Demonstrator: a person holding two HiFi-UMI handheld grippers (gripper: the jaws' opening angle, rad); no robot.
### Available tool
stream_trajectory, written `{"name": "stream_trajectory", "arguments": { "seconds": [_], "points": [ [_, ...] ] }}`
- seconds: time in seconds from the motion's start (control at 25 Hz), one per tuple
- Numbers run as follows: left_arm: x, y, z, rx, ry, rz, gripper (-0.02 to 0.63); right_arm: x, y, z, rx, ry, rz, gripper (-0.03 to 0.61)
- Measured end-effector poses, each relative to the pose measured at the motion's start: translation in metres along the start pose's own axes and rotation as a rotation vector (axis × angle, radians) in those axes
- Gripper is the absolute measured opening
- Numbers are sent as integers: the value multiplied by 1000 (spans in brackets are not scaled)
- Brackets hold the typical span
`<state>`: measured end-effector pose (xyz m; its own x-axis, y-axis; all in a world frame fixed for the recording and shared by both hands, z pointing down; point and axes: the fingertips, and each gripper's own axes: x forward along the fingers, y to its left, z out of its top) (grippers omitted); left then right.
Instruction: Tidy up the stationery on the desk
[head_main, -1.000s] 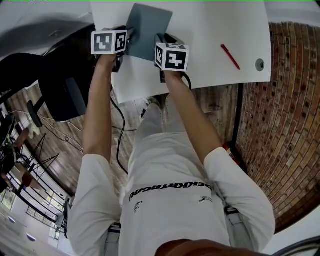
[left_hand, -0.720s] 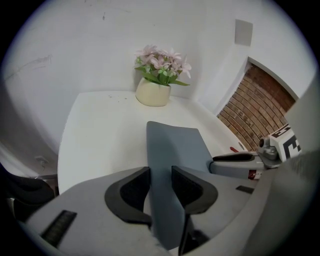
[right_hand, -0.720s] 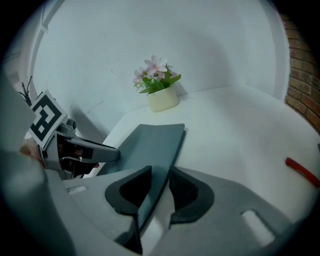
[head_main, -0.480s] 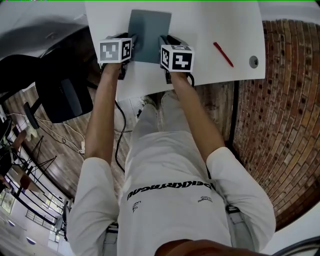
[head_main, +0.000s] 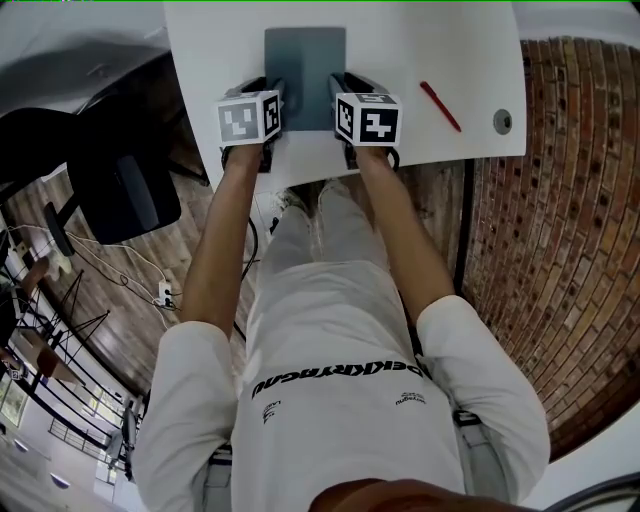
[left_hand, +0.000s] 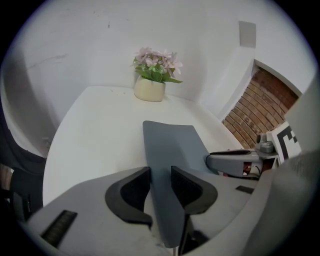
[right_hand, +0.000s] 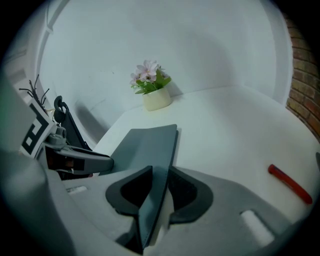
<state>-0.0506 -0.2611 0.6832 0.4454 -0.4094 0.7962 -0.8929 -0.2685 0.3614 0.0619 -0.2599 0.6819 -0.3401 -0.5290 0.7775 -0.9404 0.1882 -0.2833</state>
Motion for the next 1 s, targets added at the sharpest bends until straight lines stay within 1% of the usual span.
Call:
{"name": "stream_trajectory", "arguments": {
  "seconds": [0.32, 0.52, 0.76, 1.0],
  "points": [
    [1, -29, -16, -92, -23, 9, 126, -14, -22, -4, -65, 8, 0, 94],
    [7, -49, -22, -123, -33, 17, 124, -21, -40, -5, -92, 18, -10, 92],
    [13, -69, -24, -126, -47, 26, 124, -33, -60, -8, -91, 6, -34, 91],
    [17, -75, -19, -125, -55, 37, 124, -37, -69, -9, -88, 8, -32, 92]
  ]
}}
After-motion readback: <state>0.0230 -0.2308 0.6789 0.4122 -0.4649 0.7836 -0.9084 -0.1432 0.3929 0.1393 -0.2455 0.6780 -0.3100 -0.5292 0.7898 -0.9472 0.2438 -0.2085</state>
